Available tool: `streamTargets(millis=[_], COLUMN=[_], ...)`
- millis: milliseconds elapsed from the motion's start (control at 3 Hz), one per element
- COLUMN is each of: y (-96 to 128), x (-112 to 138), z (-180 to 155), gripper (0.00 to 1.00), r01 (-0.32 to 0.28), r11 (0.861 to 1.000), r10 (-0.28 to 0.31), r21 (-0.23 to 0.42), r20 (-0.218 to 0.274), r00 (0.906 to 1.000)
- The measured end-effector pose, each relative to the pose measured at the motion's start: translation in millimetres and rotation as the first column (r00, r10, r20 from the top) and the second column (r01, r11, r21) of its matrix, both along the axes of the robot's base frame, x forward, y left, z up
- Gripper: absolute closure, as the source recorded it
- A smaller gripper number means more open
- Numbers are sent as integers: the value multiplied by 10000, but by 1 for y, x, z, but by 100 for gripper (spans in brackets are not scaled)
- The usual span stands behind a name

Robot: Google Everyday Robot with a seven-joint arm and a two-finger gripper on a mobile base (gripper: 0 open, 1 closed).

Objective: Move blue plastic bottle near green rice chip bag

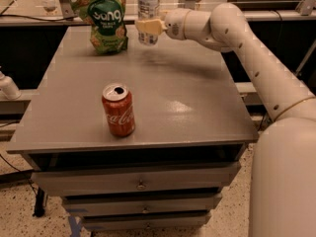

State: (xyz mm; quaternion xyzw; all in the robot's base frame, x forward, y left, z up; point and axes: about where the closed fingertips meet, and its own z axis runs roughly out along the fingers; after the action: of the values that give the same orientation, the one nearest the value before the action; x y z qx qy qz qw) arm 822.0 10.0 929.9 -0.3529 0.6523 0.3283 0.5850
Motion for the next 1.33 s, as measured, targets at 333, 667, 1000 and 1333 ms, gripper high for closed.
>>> streamTargets(millis=[333, 667, 1000, 1333], y=[29, 48, 55, 53], x=[8, 10, 11, 9], z=[-13, -26, -41, -56], gripper=[100, 100, 100, 84], r01=[-290, -506, -591, -612], r11=[9994, 9984, 9976, 9968], r10=[288, 498, 575, 578], r21=[-181, -261, -353, -523], r20=[-144, -295, -453, -638], r00=[9995, 9983, 9973, 9963])
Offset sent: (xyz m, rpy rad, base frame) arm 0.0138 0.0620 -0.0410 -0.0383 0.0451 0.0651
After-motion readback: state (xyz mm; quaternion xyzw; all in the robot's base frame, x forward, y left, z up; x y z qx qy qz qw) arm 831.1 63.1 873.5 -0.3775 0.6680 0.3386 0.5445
